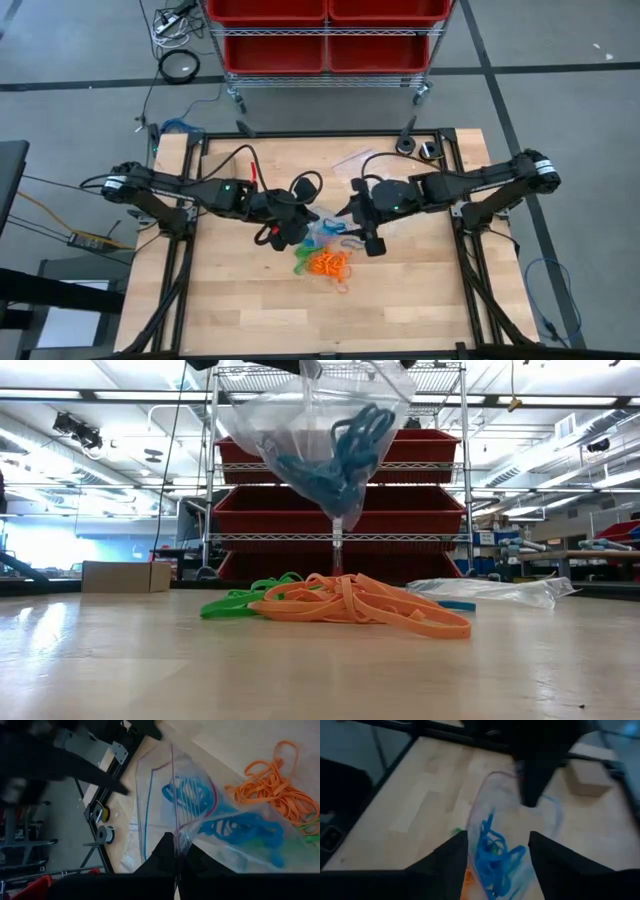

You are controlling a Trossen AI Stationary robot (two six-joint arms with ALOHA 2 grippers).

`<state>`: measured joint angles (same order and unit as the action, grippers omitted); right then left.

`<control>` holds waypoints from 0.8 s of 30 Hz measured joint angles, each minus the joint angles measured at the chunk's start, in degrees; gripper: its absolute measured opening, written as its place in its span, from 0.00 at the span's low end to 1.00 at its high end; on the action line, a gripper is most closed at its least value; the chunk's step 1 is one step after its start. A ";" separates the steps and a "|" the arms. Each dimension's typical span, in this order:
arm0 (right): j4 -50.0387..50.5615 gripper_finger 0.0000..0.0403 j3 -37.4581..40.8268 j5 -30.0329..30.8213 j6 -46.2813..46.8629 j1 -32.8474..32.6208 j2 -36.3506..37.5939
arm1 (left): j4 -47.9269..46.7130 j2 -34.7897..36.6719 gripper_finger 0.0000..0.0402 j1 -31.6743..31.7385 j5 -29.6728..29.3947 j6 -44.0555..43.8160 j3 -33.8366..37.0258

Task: Sort rubber bands
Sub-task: Put the blue rubber band into the top left transparent zip bag

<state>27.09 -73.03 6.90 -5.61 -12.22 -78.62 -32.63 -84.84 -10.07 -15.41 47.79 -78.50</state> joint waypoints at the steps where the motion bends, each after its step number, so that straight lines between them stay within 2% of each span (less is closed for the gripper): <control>1: 1.22 0.51 0.00 1.83 0.18 -0.70 0.95 | -0.27 0.00 0.00 0.00 -0.29 -0.04 -0.02; 7: 11.97 0.46 0.32 9.94 6.44 -4.09 4.54 | -5.37 0.00 0.00 0.00 -0.68 -1.72 -0.02; 11: 11.66 0.44 6.23 11.47 10.94 -5.84 4.90 | -8.60 0.00 0.00 0.00 -0.82 -3.32 -0.02; 14: 4.49 0.43 15.29 10.94 14.17 -6.14 4.69 | -9.67 0.00 0.00 0.00 -0.82 -4.74 -0.02; 19: -17.49 0.44 31.58 7.74 19.69 -4.64 3.44 | -10.94 0.00 0.00 0.00 0.05 -6.39 0.22; 24: -31.89 0.44 39.10 5.46 21.14 -3.51 -2.84 | -10.64 -0.02 0.00 -0.02 0.10 -7.27 1.43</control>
<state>-4.80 -33.93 12.36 15.53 -15.73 -81.45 -43.27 -84.86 -10.09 -15.31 40.52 -77.07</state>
